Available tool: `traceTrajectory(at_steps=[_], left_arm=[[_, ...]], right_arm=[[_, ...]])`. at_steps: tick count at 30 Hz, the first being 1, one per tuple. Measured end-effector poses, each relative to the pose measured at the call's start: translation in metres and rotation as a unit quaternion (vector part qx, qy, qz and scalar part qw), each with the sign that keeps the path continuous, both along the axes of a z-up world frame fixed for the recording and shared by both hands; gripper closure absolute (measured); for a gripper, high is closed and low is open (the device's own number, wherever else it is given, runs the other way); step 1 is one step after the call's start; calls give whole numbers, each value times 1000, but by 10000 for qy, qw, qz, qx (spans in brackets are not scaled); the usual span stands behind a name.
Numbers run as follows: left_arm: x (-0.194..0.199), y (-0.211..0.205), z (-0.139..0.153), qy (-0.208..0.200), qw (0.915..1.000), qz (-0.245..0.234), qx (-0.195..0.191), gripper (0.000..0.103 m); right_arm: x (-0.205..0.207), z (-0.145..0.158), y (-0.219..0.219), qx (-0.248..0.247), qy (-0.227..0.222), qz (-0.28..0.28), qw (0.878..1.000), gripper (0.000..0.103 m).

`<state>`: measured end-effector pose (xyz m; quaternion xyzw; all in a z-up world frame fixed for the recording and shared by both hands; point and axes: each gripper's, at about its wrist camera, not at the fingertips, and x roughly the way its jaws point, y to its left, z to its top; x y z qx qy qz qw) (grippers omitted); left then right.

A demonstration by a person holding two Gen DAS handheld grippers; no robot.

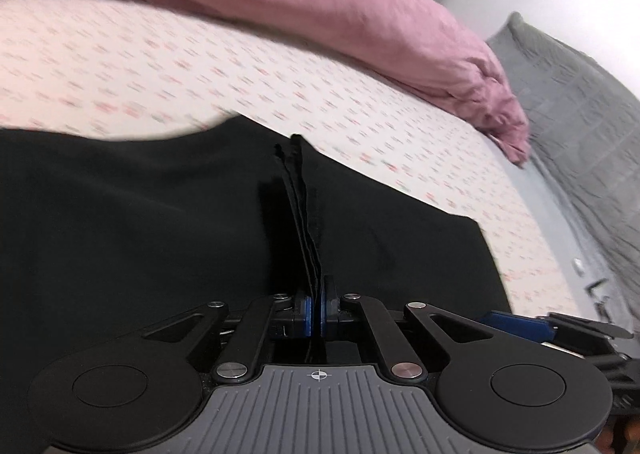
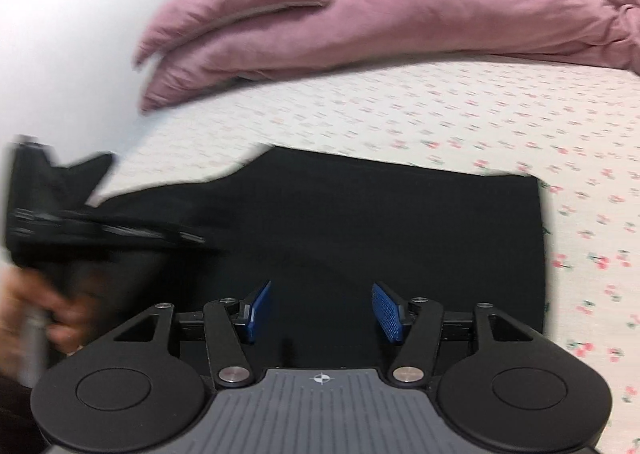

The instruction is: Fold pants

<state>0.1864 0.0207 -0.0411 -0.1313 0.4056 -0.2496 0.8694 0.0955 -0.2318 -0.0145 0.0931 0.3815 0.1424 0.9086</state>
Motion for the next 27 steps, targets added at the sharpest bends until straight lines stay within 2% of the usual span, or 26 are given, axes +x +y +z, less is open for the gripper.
traceTrajectory(at_steps=[5,11,14,17,21,27], left_arm=[[-7,49,7,-297,9968,593,447,102],[-16,106,9,-455,9895,1175,706,102],[-19,128,11,-484,9854,1438,768,101],[-22,151,12,-477,9831,1636,673,101],[-27,171,17,-585,9741,2034,791,101],[-37,208,20,-753,9573,2610,987,101]], right_arm=[[6,-14,-2,-138,287,-177,9993,45],[5,-16,9,-246,256,-64,9993,40],[6,-18,16,-291,249,34,9993,40],[8,-17,24,-348,139,153,9992,38],[7,-14,32,-396,-111,284,9988,34],[15,-19,39,-443,-30,308,9985,33]])
